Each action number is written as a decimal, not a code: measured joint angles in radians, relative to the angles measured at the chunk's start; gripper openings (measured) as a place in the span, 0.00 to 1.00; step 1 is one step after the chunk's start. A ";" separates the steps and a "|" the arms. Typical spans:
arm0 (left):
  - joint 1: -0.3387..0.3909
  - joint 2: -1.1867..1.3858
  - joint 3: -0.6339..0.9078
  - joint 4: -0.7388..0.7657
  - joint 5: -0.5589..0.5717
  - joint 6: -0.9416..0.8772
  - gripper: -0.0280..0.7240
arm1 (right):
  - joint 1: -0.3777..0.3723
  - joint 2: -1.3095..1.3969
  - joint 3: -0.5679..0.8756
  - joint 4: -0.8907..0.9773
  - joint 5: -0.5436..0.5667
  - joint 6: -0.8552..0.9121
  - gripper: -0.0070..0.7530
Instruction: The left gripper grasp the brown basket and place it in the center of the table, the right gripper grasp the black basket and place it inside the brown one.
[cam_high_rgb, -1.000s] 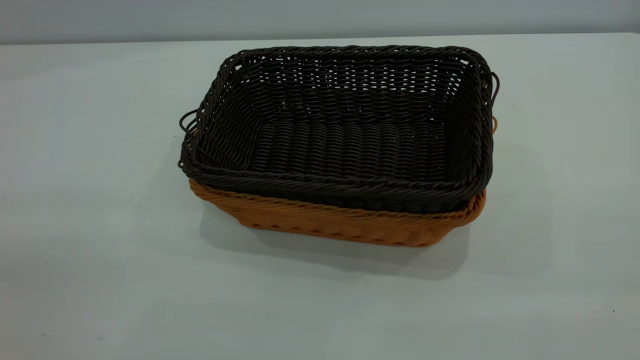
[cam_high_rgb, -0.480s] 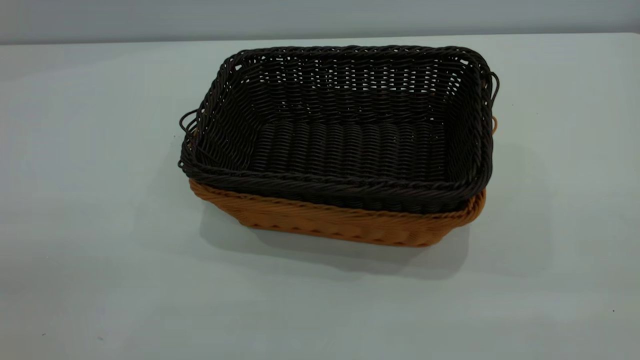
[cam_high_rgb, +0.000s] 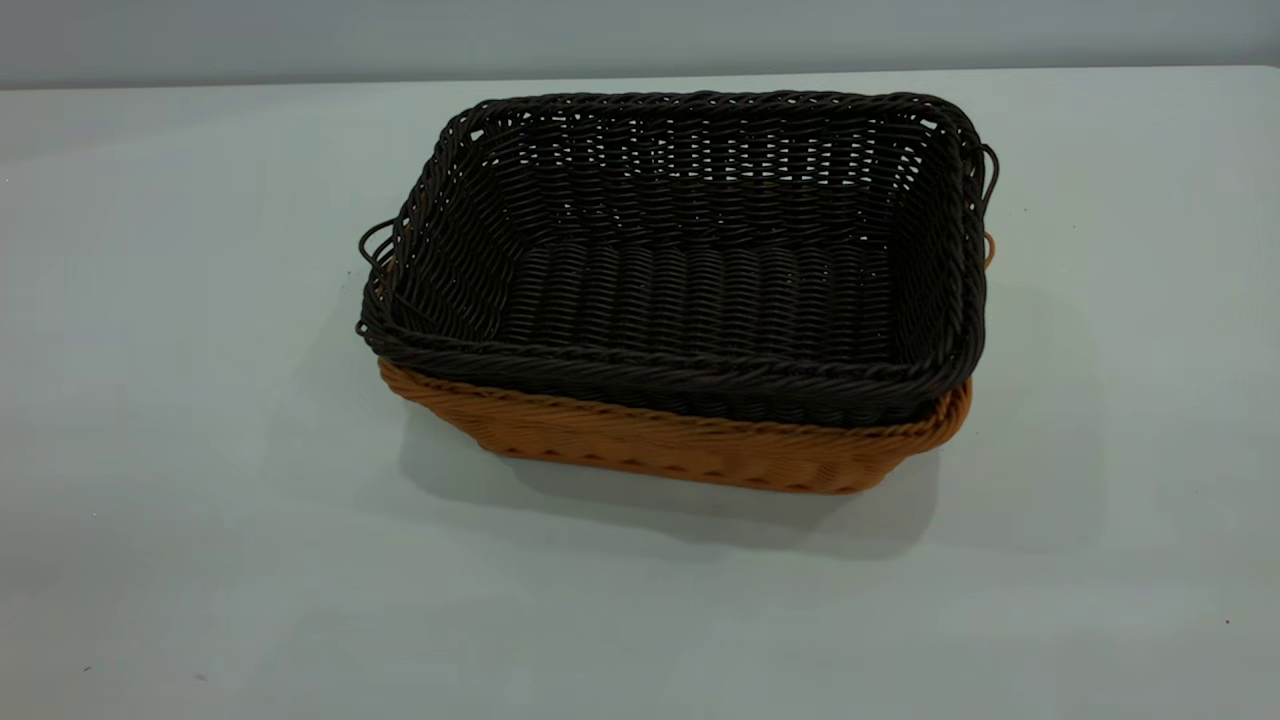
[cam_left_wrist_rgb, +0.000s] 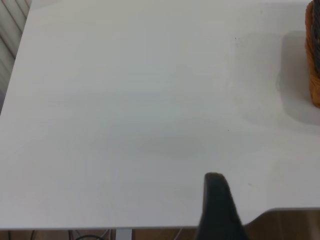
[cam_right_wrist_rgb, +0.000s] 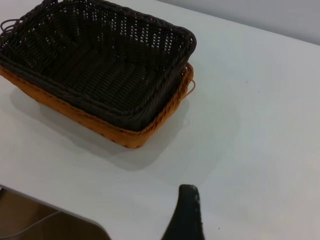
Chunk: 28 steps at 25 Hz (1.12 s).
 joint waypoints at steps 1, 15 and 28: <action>0.000 0.000 0.000 0.000 0.000 0.000 0.62 | 0.000 0.000 0.000 0.000 0.000 0.000 0.76; 0.000 0.000 0.000 0.000 0.000 -0.001 0.62 | -0.036 0.000 0.000 -0.019 -0.003 0.030 0.76; 0.000 0.000 0.000 0.000 0.000 -0.001 0.62 | -0.036 0.000 0.007 -0.245 -0.032 0.322 0.76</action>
